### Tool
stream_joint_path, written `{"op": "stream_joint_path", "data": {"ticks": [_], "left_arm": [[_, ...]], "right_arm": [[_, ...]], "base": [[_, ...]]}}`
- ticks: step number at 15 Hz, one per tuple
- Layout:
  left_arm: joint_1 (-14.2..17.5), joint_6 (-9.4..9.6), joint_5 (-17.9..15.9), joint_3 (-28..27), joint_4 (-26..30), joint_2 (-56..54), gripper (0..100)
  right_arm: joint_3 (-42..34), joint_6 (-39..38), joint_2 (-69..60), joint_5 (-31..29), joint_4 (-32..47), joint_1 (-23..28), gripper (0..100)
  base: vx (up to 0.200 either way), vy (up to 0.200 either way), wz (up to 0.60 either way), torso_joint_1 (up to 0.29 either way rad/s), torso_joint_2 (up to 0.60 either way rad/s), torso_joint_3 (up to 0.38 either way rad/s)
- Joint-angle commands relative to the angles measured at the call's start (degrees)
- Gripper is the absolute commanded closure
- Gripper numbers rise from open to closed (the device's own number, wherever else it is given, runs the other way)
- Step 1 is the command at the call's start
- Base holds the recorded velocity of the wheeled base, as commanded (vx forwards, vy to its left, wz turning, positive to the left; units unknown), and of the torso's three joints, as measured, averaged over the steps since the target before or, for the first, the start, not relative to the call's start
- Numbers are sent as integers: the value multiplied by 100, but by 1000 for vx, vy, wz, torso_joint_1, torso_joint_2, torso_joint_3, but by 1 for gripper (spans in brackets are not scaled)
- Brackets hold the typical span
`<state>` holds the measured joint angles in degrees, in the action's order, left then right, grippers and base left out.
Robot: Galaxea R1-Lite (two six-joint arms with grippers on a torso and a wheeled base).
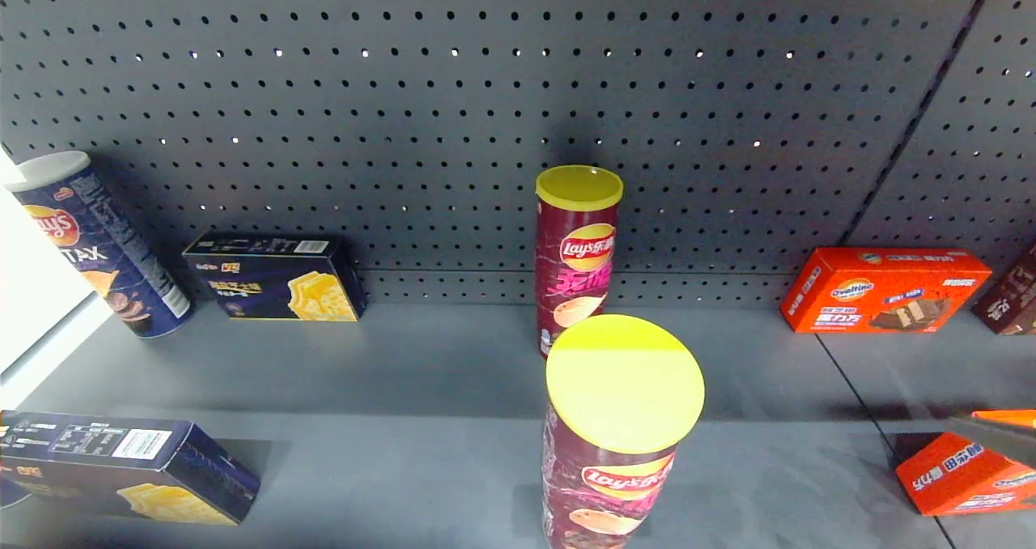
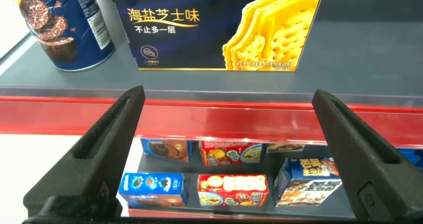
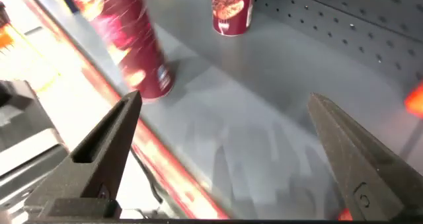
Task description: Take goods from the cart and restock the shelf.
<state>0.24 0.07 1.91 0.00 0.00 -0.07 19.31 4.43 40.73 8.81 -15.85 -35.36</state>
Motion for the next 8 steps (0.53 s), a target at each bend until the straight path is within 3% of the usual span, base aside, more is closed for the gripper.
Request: {"op": "stream_joint_path", "data": {"ticks": [1,3,4,6,7,8], "left_arm": [[2,1,2,0,0,7,0],[2,1,2,0,0,7,0],[2,1,2,0,0,7,0],[2,1,2,0,0,7,0],[2,-7,2,0,0,7,0],[2,1,2,0,0,7,0]], "right_arm": [[-1026,-170,-1568,-29,20,74,0],[-1922,-284,-2491,-29,20,74,0],[-1931,-293,-2781,-38,170,74,0],[-1869,-355,-4047,-126,1514,144,0],[-1764,-390,-4073,-169,1681,188,0],[-1773,-478,-4073,-714,1620,531,0]], "base": [[0,0,0,0,0,0],[0,0,0,0,0,0],[0,0,0,0,0,0],[0,0,0,0,0,0],[0,0,0,0,0,0],[0,0,0,0,0,0]]}}
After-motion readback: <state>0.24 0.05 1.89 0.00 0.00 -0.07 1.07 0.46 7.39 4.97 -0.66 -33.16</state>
